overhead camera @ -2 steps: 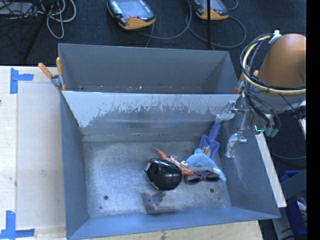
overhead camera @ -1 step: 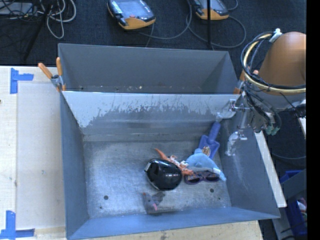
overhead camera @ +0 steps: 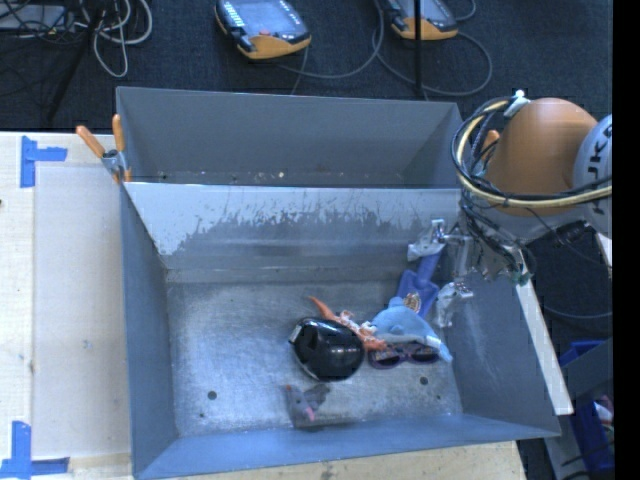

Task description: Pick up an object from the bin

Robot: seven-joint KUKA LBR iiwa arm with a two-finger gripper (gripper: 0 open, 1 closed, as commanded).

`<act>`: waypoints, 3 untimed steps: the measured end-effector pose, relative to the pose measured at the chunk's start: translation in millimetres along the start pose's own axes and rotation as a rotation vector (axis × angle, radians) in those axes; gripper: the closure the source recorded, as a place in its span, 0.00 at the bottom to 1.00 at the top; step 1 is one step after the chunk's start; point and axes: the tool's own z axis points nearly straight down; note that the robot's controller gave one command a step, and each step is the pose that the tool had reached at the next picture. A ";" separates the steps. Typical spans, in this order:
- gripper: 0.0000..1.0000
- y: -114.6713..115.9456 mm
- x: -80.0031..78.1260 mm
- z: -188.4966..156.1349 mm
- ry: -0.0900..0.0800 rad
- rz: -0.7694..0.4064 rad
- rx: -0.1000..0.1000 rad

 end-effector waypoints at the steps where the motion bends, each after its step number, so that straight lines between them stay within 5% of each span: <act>1: 0.00 2.3 -4.5 19.6 0.004 -0.052 -0.002; 2: 0.00 -4.5 -13.6 -7.4 -0.001 -0.254 -0.001; 3: 0.00 -2.9 -15.4 78.9 -0.001 -0.371 0.000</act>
Offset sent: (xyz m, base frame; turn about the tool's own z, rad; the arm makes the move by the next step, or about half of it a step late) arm 0.0142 -0.0042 0.0087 -0.2540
